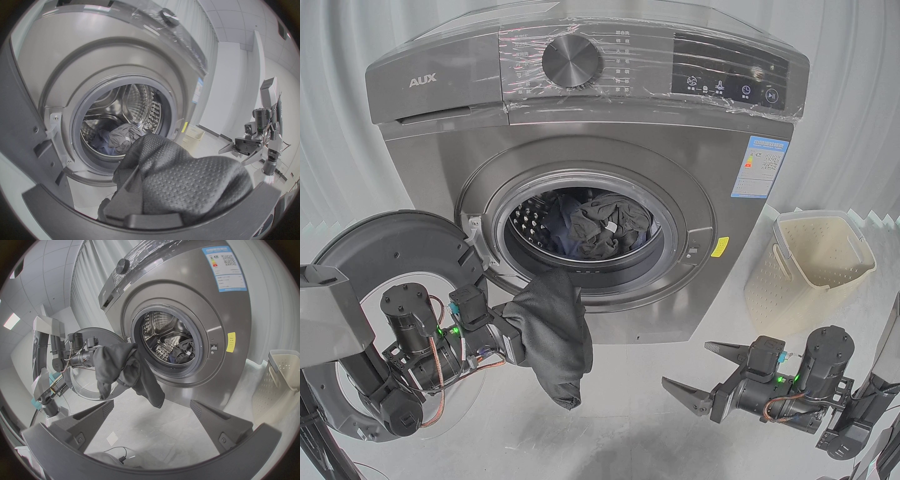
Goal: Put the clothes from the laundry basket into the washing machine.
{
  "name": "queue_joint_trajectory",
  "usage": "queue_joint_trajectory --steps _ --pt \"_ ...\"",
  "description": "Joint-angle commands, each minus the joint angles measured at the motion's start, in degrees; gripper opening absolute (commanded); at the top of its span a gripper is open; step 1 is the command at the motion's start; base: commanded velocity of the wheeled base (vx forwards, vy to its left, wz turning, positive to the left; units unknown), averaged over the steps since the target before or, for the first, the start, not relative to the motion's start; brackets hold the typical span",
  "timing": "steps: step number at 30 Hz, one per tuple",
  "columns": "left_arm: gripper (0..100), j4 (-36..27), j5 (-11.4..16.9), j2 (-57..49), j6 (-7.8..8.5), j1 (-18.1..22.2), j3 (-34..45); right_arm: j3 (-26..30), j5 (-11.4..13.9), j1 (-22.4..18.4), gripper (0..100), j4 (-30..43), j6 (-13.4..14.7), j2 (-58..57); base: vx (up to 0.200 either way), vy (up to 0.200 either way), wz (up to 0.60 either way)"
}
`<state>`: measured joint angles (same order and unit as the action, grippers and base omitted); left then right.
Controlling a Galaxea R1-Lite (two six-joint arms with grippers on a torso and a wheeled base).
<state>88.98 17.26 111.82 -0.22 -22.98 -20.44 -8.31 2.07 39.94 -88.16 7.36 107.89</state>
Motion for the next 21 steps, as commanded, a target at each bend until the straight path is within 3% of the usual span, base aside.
queue_joint_trajectory --steps 1,5,13,15,18,21 --pt "0 0.1 0.0 0.6 -0.04 -0.3 -0.4 1.3 0.0 1.4 100 0.0 0.0 0.1 0.200 0.000 0.00" --pt "0 0.1 0.0 0.7 -0.04 -0.3 -0.5 2.4 0.1 2.5 100 0.1 -0.2 0.1 0.200 0.000 0.00" --pt "0 0.2 -0.1 0.8 -0.31 -3.1 0.4 4.9 0.1 7.9 100 0.0 0.0 -0.5 0.000 0.000 0.00" --pt "0 0.1 -0.4 0.9 -0.84 -4.9 -0.1 4.3 -0.1 8.5 100 0.0 0.1 -0.4 0.000 0.000 0.00" --pt "0 0.1 -3.4 0.7 -2.59 -7.0 -2.1 4.4 -0.2 9.3 100 0.0 0.3 -0.6 0.000 0.000 0.00" --pt "0 0.1 -2.9 0.9 -3.21 -7.4 -2.8 4.4 -0.3 9.3 100 0.0 0.2 -1.5 0.000 0.000 0.00"
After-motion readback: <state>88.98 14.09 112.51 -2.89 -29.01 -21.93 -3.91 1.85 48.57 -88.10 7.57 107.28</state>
